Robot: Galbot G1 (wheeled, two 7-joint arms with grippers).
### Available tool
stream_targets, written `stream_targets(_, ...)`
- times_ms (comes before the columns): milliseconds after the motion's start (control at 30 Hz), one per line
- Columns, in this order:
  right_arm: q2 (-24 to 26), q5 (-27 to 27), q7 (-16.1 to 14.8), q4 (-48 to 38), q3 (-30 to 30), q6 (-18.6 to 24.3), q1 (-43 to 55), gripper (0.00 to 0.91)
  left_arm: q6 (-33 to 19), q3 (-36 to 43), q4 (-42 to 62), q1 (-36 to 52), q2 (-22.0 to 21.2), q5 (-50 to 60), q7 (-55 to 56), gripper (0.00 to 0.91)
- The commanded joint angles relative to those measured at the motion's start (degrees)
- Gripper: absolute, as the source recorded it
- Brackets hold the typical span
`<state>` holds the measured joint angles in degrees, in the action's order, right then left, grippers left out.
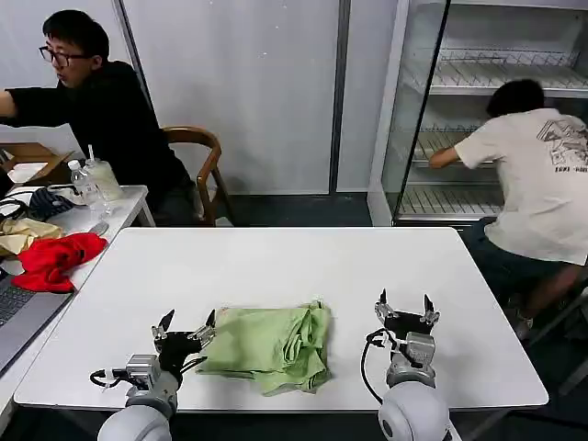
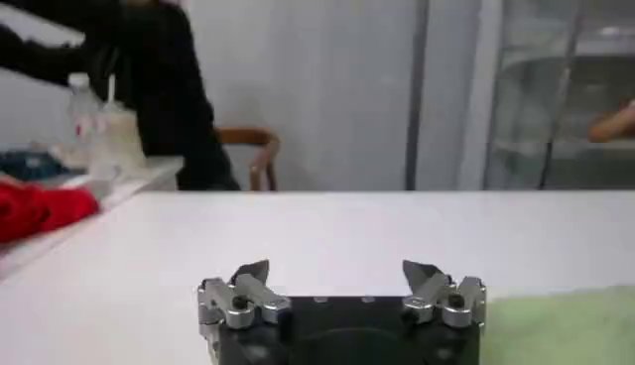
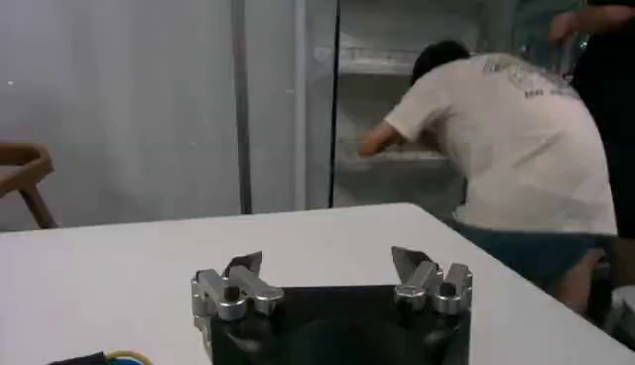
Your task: Fold and organize the clothes.
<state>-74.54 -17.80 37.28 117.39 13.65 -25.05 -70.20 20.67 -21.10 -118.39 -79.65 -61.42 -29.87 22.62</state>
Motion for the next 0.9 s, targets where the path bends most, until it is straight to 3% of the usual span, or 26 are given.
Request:
stream_targets(33,1.02,-0.96,-0.22,1.33,-0.05,-1.07,0.79,0.907,-1.25,-1.65,8.2,-0.12,0.32,-5.96,1.08,0.907)
stream_targets(267,1.36,-2.62,-0.44,1.79,0.24,-2.06,1.41,0.907,-0.04,-0.81,5.12,-1.67,-0.97,-7.7,1.53,0.907)
stream_targets(400,1.12,-7.73,-0.09,2.36,0.34,-3.97,1.87,0.907,0.71,-0.23,2.87,-1.97,-1.61,-8.14,1.95,0.907)
stream_targets(667,1.04,-7.64,-1.39,1.1,0.46,-3.4,1.45,0.907,0.9,0.03,1.02,-1.94,-2.39,-9.32,2.02,0.907)
stream_targets(800,1.69,-7.76,-4.18,1.43,0.7,-3.82,1.5,0.907,0.85,1.0,2.48,-1.96,-2.98,-9.6,1.82,0.907)
stream_targets(900,2.59,-7.76,-8.56,1.76,1.05,-4.52,1.61,0.907,0.88,1.59,4.13,-1.63,-3.39,-9.92,1.45,0.907)
